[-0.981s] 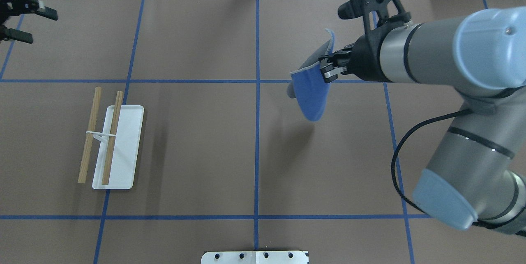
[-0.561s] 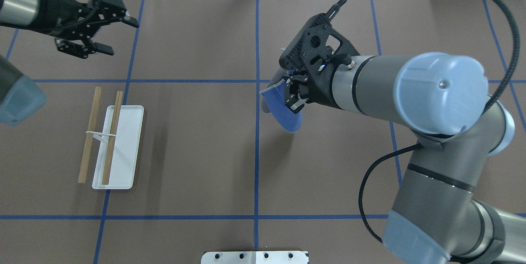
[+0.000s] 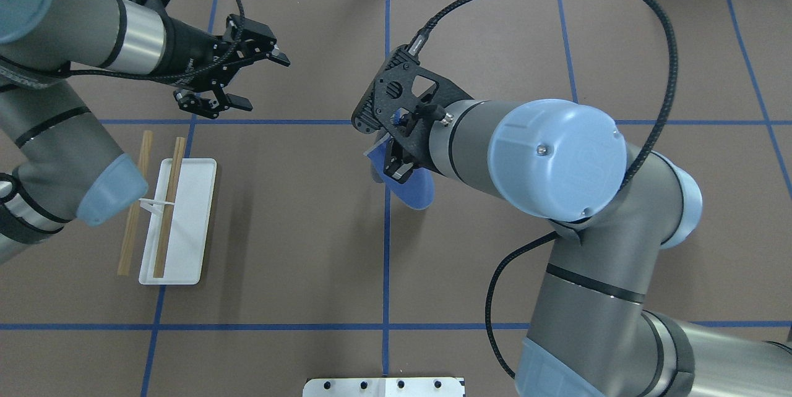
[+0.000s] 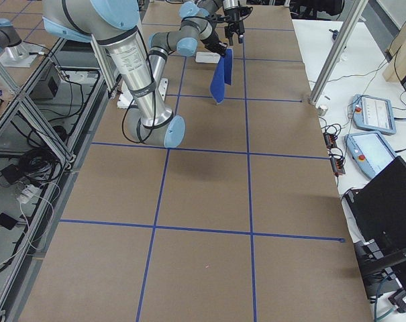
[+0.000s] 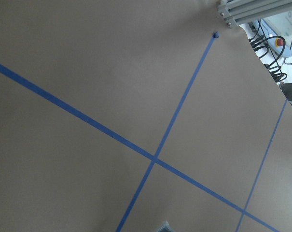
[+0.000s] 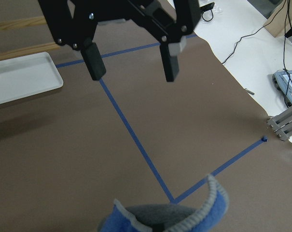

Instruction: Hang towel on rack

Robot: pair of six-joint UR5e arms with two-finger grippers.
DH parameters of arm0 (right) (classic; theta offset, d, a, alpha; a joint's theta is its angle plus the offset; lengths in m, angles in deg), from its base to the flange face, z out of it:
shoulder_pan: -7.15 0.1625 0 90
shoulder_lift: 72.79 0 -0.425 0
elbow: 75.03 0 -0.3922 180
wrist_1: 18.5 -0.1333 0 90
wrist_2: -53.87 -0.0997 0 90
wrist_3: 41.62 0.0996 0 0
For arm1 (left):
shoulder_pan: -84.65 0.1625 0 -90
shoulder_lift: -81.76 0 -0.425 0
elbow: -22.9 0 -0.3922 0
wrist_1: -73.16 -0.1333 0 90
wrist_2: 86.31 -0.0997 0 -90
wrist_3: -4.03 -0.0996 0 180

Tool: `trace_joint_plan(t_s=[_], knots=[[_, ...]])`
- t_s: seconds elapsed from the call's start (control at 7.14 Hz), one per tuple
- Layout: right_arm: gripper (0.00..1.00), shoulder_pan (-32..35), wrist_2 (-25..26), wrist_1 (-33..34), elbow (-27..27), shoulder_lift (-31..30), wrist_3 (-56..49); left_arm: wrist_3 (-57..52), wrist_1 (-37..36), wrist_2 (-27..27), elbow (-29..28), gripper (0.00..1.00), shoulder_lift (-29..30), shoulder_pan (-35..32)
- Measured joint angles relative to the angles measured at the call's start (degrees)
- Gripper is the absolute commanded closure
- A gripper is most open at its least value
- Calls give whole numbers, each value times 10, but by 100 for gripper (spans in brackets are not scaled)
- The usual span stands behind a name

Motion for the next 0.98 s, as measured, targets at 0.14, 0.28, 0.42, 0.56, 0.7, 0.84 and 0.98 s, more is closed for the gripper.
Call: trace_joint_plan(t_s=[0.14, 0.28, 0.42, 0.56, 0.7, 0.84, 0.98], knots=[[100, -1, 2, -1, -8, 5, 0, 23, 0, -13, -6, 2, 18, 17], [100, -2, 3, -1, -11, 7, 2, 45, 0, -29, -13, 2, 35, 32], [100, -7, 7, -2, -12, 8, 4, 57, 0, -52, -18, 2, 47, 51], [100, -17, 22, -2, -13, 9, 6, 64, 0, -64, -22, 2, 54, 67], [100, -28, 41, -3, -13, 9, 7, 70, 0, -68, -25, 7, 58, 74], [100, -35, 51, -3, -13, 10, 8, 74, 0, -71, -27, 24, 60, 77], [100, -37, 55, -4, -12, 10, 8, 77, 1, -72, -28, 47, 60, 79]])
